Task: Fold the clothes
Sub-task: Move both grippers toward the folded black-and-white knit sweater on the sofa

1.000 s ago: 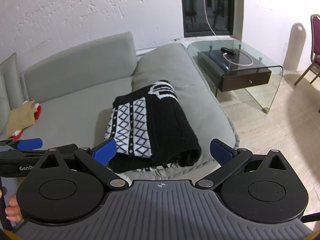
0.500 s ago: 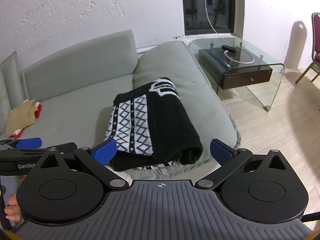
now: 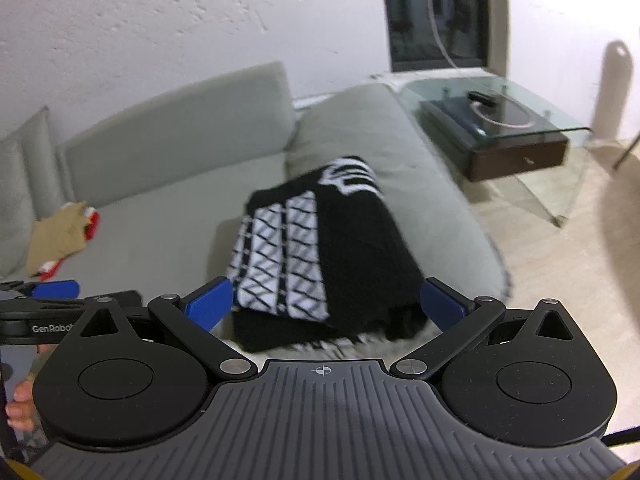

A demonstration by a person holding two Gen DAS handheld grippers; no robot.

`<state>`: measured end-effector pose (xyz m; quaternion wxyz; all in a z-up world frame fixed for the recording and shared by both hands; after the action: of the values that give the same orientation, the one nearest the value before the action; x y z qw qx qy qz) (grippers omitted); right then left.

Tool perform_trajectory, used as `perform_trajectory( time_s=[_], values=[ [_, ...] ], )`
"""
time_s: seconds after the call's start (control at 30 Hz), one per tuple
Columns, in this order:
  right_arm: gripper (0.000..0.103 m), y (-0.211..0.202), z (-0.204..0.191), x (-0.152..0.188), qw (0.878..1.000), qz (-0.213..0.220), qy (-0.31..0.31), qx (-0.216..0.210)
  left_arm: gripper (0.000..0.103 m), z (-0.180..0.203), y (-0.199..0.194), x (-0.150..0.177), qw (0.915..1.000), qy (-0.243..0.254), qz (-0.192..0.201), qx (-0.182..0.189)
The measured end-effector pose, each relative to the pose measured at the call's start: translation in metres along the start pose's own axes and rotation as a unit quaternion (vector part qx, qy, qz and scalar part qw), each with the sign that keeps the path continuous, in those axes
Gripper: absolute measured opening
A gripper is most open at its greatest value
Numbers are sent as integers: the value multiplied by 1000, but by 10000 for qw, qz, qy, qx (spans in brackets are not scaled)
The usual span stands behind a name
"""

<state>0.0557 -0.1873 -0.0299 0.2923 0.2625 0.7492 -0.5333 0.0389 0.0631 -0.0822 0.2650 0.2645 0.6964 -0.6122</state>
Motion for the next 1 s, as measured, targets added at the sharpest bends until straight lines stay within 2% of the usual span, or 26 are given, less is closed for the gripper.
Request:
perform_trajectory(
  time_s=[0.1,0.17,0.3,0.67,1.0],
  values=[
    [102,28,-5,14,9999,-71,7,-149,102,-17,13,10,9994,-51,-191,-286],
    [101,43,-11,20,9995,-295,-42,-134,102,-26,20,16,9985,-85,-317,-443],
    [102,56,-20,21,9986,-458,-263,34,102,-25,26,15,9984,-94,-463,-307],
    [102,47,-3,13,9981,-492,-38,377,102,-4,27,11,9991,-12,-421,-37],
    [102,45,-4,13,9980,-507,-69,373,102,1,26,11,9991,16,-414,-5]
  ],
)
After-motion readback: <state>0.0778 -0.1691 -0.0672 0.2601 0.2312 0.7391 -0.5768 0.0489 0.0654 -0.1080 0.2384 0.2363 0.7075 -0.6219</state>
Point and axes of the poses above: each gripper's, at about its wrist camera, not at the fingertips, and y roughly the way its jaws point, z to its right, x to its underside, the point moved 4 cm from there along y, roughly the way its jaws point, and after that the axes turned 8 degrees about y, right-handed, at the moved point
